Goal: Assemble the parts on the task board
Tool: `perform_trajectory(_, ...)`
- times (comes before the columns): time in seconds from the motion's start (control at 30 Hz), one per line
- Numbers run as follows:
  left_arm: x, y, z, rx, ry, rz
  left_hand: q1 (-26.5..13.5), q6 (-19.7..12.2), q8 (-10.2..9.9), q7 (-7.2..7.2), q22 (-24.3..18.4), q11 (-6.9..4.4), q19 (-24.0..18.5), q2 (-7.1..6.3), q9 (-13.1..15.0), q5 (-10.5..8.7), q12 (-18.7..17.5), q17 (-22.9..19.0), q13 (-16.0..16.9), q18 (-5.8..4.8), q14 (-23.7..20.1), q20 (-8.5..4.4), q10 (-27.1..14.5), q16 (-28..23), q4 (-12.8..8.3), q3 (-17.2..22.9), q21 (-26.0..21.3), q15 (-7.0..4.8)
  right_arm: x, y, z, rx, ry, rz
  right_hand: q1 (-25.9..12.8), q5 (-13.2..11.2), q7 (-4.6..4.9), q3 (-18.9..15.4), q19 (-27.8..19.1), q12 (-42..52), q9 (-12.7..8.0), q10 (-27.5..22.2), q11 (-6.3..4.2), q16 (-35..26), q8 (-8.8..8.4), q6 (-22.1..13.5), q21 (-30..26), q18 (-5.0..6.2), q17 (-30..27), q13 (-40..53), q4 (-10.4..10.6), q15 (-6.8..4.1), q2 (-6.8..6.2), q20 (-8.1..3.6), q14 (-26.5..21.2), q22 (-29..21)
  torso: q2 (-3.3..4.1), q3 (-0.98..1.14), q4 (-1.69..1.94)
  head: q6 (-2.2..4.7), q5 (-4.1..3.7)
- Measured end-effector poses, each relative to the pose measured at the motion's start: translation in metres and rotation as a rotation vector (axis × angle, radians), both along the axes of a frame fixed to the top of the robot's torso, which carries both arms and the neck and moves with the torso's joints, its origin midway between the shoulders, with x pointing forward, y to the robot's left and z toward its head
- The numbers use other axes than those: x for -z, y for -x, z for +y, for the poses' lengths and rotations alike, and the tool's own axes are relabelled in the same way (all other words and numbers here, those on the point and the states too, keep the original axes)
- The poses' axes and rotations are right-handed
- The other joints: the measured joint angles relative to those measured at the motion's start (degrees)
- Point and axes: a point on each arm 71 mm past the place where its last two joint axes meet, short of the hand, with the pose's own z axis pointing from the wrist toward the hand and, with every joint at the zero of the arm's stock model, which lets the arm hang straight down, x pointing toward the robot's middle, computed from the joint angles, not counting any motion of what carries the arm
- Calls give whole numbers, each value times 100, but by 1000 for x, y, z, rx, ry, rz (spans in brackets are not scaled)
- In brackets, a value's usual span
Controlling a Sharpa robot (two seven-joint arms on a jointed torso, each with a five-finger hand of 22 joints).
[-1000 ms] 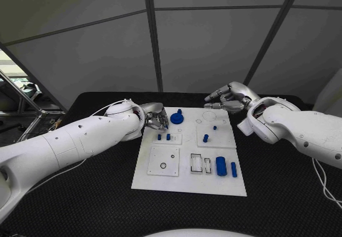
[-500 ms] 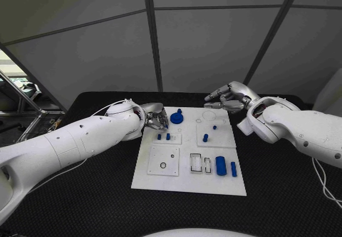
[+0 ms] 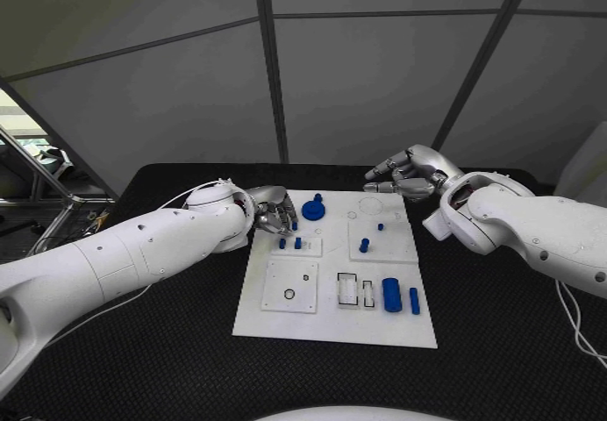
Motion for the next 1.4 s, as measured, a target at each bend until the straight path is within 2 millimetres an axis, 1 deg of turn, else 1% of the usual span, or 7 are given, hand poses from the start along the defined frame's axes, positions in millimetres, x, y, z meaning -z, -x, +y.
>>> perform_trajectory(0.2, 0, -1, 5, -14, -1, -6, 30, -190, 0, -11, -3, 0, 0, -30, -103, 0, -1, -28, -10, 0, 0, 0, 1, -10, 0, 0, 0, 0, 2, -3, -6, 17, 19, 6, 0, 0, 0, 74, -33, -811, 2, -498, -4, -97, 0, 0, -104, 59, -100, -751, -73, -2, 0, -33, 2, 0, 1, -1, 3, 7, 1)
perform_trajectory(0.47, -7, -2, 23, -52, 27, -32, 30, -26, 81, -1, -303, -20, -285, -30, -101, 0, -35, -566, -35, 1, -250, -12, -19, -417, 48, 15, -448, 9, 8, -8, -20, 54, 147, 5, 197, 38, 30, 723, -186, -4698, 73, -2151, 68, -566, 19, 286, -410, 182, -722, -4064, -386, -43, 17, -61, 1, -365, -1, -3, 3, 30, -63)
perform_trajectory(0.73, -25, 2, 56, -135, 215, -35, 48, 458, 262, 19, -1022, -23, -942, -13, -15, 45, 84, -1664, 78, 146, -767, -6, 168, -1320, 58, 68, -1490, 16, 22, -5, -20, 21, 394, -52, 197, -89, 61, 1385, -103, -6448, 117, -1624, 172, -499, 16, 635, -342, 181, -565, -5780, -720, 82, -153, 63, 0, -169, -1, 3, -1, 36, -314)
perform_trajectory(0.77, -27, 3, 60, -146, 253, -30, 48, 470, 263, 31, -1155, 3, -1071, -13, -15, 45, 84, -2020, 102, 416, -950, 1, 142, -1638, 56, 70, -1696, 28, 24, -4, -18, 14, 424, -62, 172, -89, 61, 1407, -91, -6531, 117, -1608, 171, -499, 15, 635, -331, 182, -552, -5864, -741, 83, -178, 76, 0, -161, -1, 4, -1, 38, -350)
perform_trajectory(0.97, -38, 10, 71, -201, 545, 24, 69, 563, 266, 83, -1373, 76, -1282, 9, 5, 45, 84, -2605, 190, 394, -1303, 47, 8, -2319, 56, 70, -2073, 80, 31, 1, -8, -12, 576, -114, 106, -89, 105, 1449, -62, -6811, 99, -1586, 193, -499, -21, 590, -316, 182, -544, -6115, -751, 124, -243, 104, 0, -147, 1, 3, 7, 51, -415)
perform_trajectory(1.03, -42, 13, 72, -211, 654, 45, 66, 571, 253, 90, -1437, 63, -1345, 11, 14, 45, 84, -2698, 220, 128, -1400, 68, -19, -2487, 56, 70, -2188, 92, 34, 2, -4, -16, 613, -127, 77, -89, 125, 1462, -63, -6883, 86, -1568, 213, -499, -21, 569, -316, 182, -545, -6180, -764, 136, -273, 105, 12, -147, 1, 0, 7, 52, -419)
perform_trajectory(1.4, -51, 26, 68, -239, 1020, 119, 60, 632, 244, 110, -1565, 82, -1353, 78, 35, 45, 84, -2875, 296, 396, -1403, 60, -39, -2771, 27, 41, -2376, 93, 41, 7, 9, -44, 699, -145, 23, -89, 203, 1478, -124, -7103, 20, -1622, 266, -499, -21, 406, -316, 181, -614, -6408, -816, 185, -386, 165, 21, -236, 5, -7, 7, 49, -381)
